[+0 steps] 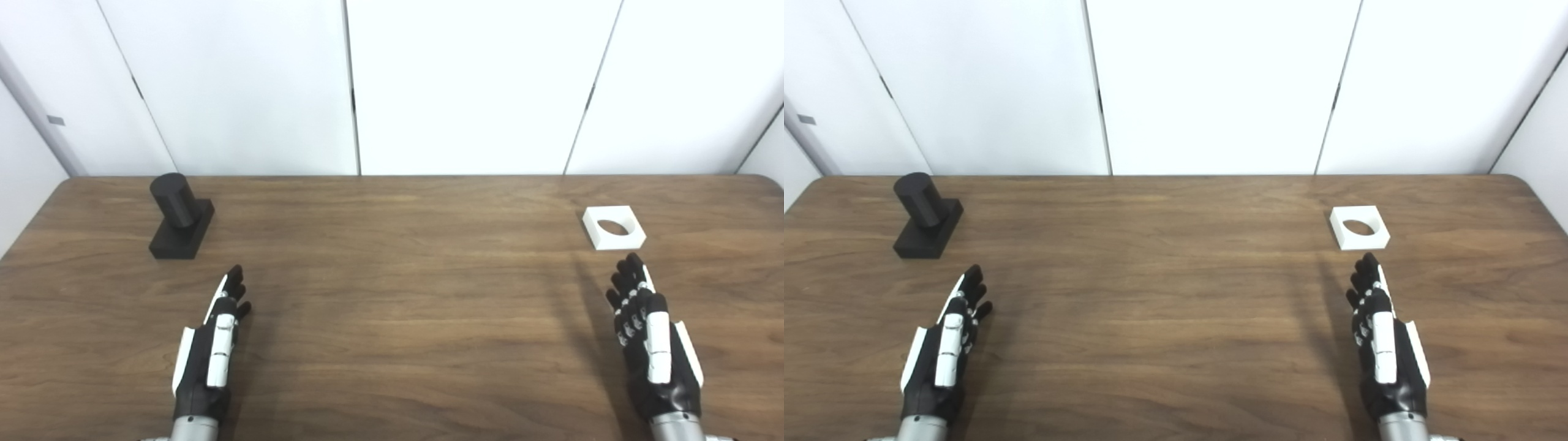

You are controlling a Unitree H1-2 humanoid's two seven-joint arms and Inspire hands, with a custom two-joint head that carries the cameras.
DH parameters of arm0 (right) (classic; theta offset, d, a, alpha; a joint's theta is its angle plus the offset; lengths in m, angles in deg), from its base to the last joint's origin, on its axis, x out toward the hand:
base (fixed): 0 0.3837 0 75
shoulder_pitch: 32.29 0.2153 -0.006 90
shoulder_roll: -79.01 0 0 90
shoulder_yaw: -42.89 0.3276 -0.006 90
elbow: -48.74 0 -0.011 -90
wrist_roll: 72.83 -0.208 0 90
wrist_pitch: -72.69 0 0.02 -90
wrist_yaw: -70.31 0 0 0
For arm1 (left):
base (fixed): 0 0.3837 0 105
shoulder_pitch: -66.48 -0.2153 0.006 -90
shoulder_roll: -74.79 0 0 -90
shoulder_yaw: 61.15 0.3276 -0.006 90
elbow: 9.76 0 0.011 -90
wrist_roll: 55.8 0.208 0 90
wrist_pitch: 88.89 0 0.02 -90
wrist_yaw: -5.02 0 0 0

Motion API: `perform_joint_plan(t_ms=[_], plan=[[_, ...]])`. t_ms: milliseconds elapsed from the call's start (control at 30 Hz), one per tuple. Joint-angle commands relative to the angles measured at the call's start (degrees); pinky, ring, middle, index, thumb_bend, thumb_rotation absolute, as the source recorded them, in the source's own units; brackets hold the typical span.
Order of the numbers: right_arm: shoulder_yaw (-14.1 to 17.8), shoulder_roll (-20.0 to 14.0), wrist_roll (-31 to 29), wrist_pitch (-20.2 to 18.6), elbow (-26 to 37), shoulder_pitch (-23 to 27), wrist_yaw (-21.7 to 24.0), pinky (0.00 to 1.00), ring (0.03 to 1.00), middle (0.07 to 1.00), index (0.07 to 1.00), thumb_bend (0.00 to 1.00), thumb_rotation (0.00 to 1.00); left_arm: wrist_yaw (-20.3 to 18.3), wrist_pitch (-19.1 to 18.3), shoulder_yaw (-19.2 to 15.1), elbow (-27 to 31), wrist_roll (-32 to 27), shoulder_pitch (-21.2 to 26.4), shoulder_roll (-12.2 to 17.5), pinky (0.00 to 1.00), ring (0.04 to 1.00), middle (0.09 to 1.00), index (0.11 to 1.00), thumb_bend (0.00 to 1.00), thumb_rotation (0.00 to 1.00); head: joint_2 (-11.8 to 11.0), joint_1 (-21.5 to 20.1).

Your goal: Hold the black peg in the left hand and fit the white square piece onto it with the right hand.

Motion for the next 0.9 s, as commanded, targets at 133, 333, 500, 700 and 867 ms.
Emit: perform_joint_plan(t_ms=[133,333,500,700,867], plan=[[0.13,2.44,0.13,1.15,-3.63,-0.15,0.33,1.00,1.000,0.991,1.000,0.52,1.00,0.42,2.22,0.19,-0.23,-0.33,-0.14,-1.95,0.95,0.987,0.994,0.968,0.58,1.00,-0.08,0.04],[0.14,2.30,-0.06,1.08,-3.63,-0.20,0.51,1.00,1.000,0.989,1.000,0.52,1.00,0.24,2.30,0.24,-0.27,-0.54,-0.17,-1.89,0.96,0.989,0.994,0.970,0.58,1.00,0.02,0.11],[0.19,2.30,-0.10,1.16,-3.65,-0.17,0.51,1.00,1.000,0.993,1.000,0.53,1.00,0.46,2.01,0.27,-0.02,-0.12,-0.26,-1.95,0.95,0.984,0.990,0.971,0.60,1.00,0.08,0.17],[0.25,2.18,-0.29,0.95,-3.73,-0.12,0.59,1.00,1.000,0.997,1.000,0.54,1.00,0.43,2.34,0.25,-0.31,-0.46,-0.08,-2.12,0.95,0.987,0.990,0.968,0.60,1.00,0.04,0.15],[0.30,2.06,-0.36,1.01,-3.66,-0.13,0.69,1.00,1.000,0.992,1.000,0.53,1.00,0.52,1.70,0.33,-0.04,-0.29,-0.05,-2.17,0.96,0.989,0.991,0.969,0.60,1.00,0.09,0.55]])
